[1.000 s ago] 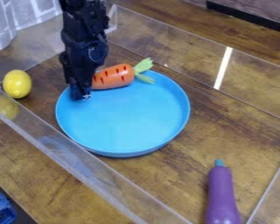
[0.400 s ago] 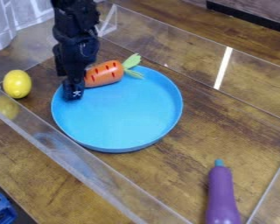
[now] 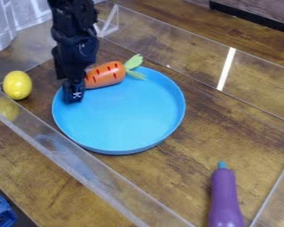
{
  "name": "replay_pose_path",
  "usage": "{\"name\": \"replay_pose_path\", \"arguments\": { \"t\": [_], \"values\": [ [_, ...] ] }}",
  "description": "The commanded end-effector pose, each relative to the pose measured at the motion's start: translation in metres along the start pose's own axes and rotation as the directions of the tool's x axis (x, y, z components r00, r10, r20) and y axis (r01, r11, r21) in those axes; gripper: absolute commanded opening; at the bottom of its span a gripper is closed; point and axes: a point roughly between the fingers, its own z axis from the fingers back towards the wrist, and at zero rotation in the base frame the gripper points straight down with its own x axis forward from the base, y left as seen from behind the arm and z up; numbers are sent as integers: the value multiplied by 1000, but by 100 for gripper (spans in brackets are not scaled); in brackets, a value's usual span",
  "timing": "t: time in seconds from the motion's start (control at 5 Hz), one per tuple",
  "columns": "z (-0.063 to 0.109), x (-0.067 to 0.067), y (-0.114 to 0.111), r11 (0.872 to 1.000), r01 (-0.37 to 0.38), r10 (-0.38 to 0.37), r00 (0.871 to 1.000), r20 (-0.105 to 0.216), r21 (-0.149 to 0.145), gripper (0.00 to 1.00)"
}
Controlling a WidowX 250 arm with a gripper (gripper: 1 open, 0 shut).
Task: Remove the lemon from the blue tray and put it on the table
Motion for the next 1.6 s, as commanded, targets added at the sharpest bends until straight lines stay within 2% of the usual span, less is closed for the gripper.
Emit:
{"name": "replay_pose_path", "arguments": {
  "t": [0.0, 0.2, 0.4, 0.8, 1.0, 1.2, 1.4],
  "values": [
    [23, 1, 12, 999, -29, 26, 997, 68, 44, 100],
    [26, 0, 11, 999, -38, 35, 995, 89, 34, 100],
    [24, 1, 10, 999, -36, 34, 995, 93, 29, 0],
    [35, -2, 12, 999, -48, 48, 991, 122, 1, 0],
    [37, -2, 13, 999, -51, 51, 990, 129, -3, 100],
    [37, -5, 12, 999, -52, 54, 989, 135, -11, 100],
    [39, -7, 12, 998, -54, 57, 988, 140, -20, 0]
  ]
}}
